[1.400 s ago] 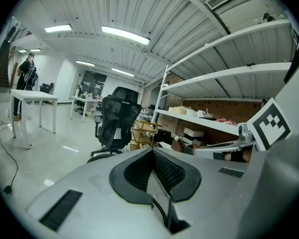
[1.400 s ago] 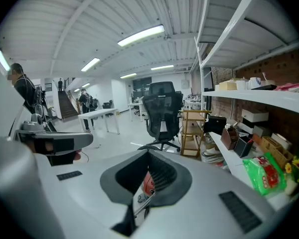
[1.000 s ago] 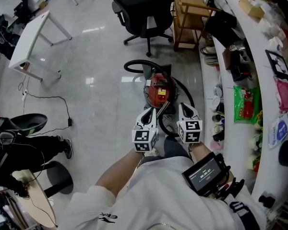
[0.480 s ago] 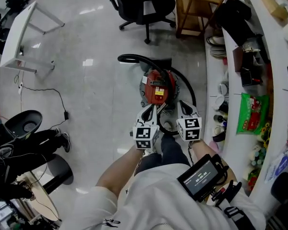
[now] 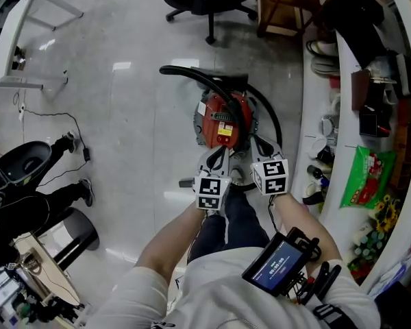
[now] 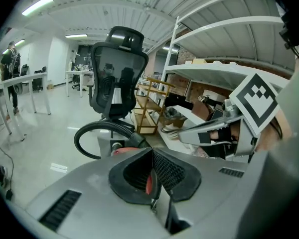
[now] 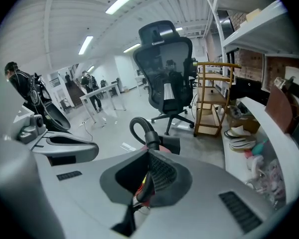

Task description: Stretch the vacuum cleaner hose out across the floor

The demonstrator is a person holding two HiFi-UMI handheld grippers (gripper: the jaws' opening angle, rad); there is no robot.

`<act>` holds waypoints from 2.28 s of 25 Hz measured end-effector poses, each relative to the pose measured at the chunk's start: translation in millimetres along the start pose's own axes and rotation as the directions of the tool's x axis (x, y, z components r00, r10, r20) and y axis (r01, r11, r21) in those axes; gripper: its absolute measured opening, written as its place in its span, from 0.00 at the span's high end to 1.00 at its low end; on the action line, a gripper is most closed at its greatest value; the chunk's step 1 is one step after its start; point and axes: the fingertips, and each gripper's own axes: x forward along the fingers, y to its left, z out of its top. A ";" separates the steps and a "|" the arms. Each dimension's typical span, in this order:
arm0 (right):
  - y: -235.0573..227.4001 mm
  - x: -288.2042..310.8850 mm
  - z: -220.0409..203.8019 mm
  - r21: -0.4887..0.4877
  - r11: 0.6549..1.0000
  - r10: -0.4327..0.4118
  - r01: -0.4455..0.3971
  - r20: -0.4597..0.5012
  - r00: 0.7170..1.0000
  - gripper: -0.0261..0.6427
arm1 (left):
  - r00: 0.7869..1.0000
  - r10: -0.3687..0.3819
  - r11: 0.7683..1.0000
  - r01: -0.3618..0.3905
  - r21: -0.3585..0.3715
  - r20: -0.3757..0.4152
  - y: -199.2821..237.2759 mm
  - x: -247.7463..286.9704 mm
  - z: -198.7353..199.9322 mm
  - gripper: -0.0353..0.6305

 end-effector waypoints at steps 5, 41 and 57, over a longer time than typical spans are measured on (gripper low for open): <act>-11.9 34.6 -12.9 -0.003 0.999 0.041 -0.041 -0.036 0.999 0.96 | 0.999 -0.019 1.000 0.019 0.008 -0.043 0.9 32.7 -26.1 0.94; 6.7 141.8 -33.2 0.005 0.932 0.356 -0.363 -0.216 0.909 0.69 | 0.985 -0.132 0.990 0.127 -0.055 -0.108 -16.4 161.5 -97.0 0.66; 98.9 69.1 -18.9 0.080 0.847 0.529 -0.526 -0.228 0.817 0.70 | 0.983 -0.155 0.986 0.148 -0.070 -0.103 -12.1 53.4 -89.3 0.67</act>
